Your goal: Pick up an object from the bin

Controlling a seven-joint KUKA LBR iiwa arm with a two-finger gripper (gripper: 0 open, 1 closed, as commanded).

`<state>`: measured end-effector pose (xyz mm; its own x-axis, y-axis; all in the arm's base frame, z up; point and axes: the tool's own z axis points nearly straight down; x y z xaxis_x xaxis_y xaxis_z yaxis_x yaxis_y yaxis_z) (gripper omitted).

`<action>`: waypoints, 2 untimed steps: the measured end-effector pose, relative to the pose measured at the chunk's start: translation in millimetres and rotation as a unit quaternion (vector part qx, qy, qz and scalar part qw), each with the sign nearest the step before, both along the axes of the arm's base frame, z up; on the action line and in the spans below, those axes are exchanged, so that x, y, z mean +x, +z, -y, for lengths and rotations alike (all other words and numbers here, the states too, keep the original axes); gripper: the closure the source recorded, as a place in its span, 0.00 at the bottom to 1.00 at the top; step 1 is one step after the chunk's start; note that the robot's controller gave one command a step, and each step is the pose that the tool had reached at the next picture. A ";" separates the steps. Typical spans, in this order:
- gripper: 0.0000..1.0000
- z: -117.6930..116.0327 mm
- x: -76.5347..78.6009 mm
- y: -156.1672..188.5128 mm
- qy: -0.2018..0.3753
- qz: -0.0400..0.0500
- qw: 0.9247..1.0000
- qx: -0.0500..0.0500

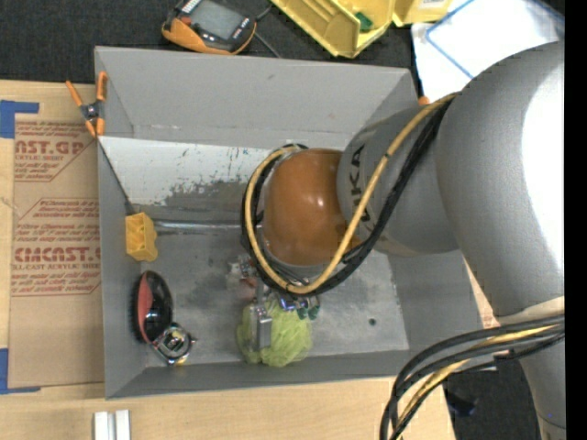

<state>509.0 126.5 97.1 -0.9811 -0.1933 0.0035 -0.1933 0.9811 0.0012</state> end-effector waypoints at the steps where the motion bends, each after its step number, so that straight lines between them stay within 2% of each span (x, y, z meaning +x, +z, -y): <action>1: 0.00 -14.5 -18.6 3.2 0.001 0.003 1.000 0.002; 2: 0.00 32.5 2.9 -12.4 -0.023 0.002 1.000 0.000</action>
Offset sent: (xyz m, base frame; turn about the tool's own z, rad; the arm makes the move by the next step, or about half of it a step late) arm 0.0030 -0.0325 -0.0117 0.0457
